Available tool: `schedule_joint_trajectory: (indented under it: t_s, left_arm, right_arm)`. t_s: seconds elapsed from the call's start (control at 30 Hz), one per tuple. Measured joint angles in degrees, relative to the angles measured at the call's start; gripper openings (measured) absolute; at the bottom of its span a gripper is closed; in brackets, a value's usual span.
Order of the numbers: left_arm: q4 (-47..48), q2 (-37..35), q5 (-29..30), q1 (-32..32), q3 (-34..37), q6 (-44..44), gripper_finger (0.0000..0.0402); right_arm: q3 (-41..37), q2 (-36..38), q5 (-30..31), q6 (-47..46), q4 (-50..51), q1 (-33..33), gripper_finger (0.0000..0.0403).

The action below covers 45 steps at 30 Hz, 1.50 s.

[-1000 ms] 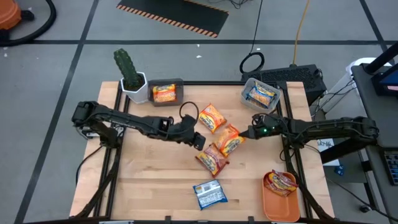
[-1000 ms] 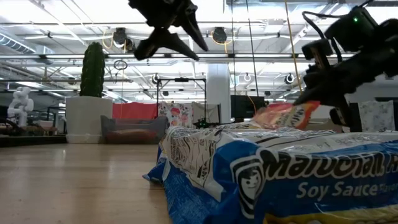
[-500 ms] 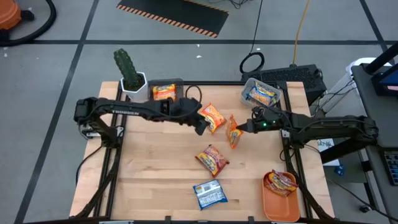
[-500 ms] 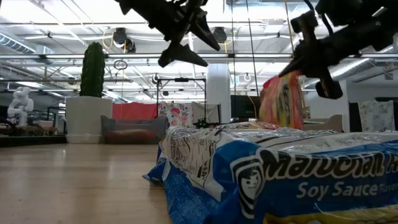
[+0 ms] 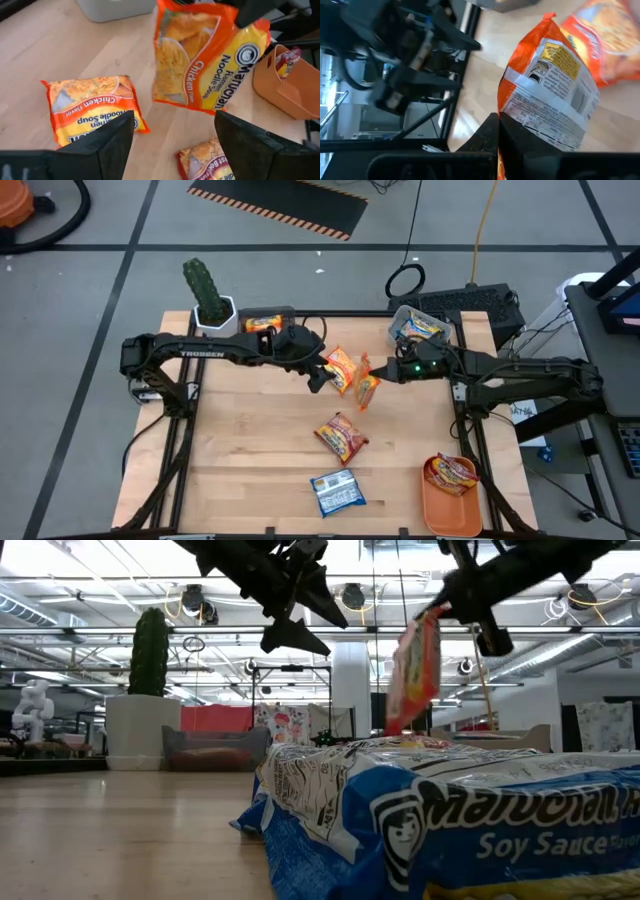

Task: Sort Maruchan noodles
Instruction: Put the bottom orange noodle pack into the black bin

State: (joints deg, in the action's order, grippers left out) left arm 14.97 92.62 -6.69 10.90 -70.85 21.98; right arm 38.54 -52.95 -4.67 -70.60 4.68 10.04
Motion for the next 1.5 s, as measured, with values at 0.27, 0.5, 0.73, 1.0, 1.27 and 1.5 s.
schedule_joint_trajectory:
  t_s: [0.27,0.5,0.73,1.0,1.27,1.5]
  left_arm:
    - [-0.9,-1.6,-13.5,2.3,0.0,4.1,0.0280]
    - [-7.2,-2.4,-16.7,3.1,0.0,-8.6,0.0280]
    - [-15.5,-2.5,-26.0,6.1,0.0,-3.6,0.0280]
    - [-18.7,-1.8,-32.3,9.8,0.0,-5.4,0.0280]
    - [-23.4,0.6,-36.0,9.7,0.0,-5.6,0.0280]
    - [-33.1,6.8,-37.9,9.4,0.0,0.3,0.0280]
  right_arm:
    - [6.2,-2.6,-5.3,4.9,-0.1,0.0,0.0000]
    - [10.5,-2.6,-9.3,7.8,-0.2,0.0,0.0000]
    - [15.7,-2.6,-14.4,10.2,-0.2,0.0,0.0000]
    - [17.6,-2.6,-15.2,9.8,-0.1,0.0,0.0000]
    - [17.6,-3.5,-15.2,9.4,-0.4,0.1,0.0000]
    - [17.6,-4.2,-15.2,8.3,-4.8,0.1,0.0000]
